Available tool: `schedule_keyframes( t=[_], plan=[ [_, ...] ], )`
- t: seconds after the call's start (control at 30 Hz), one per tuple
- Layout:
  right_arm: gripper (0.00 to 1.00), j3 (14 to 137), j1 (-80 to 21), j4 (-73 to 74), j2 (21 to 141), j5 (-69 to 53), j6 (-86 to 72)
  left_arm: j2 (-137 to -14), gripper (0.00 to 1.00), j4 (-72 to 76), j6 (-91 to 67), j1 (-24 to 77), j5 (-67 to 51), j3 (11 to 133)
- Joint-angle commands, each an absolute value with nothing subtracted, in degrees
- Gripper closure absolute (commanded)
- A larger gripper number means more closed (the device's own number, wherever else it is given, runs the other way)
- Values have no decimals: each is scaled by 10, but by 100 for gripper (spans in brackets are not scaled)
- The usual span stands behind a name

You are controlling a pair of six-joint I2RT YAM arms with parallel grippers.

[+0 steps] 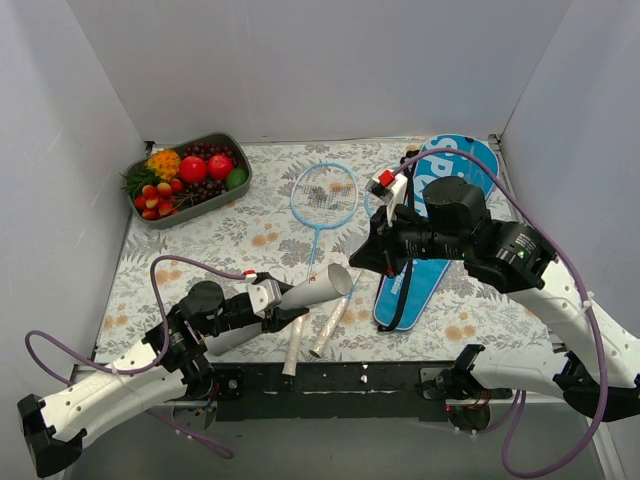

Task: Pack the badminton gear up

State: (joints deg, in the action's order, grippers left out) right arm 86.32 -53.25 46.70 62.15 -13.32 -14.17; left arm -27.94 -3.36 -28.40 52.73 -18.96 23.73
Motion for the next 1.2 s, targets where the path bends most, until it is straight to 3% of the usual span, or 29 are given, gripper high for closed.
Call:
schedule_keyframes(
  t=[0.0, 0.37, 1.17],
  plan=[
    [99, 854, -529, 438, 614, -214, -141, -270, 100, -14, -287, 530, -197, 243],
    [99, 797, -529, 399, 596, -305, -155, -258, 100, -13, -287, 529, -199, 241],
    [99, 747, -529, 332, 609, -332, -162, -250, 100, -11, -287, 530, -205, 238]
  ],
)
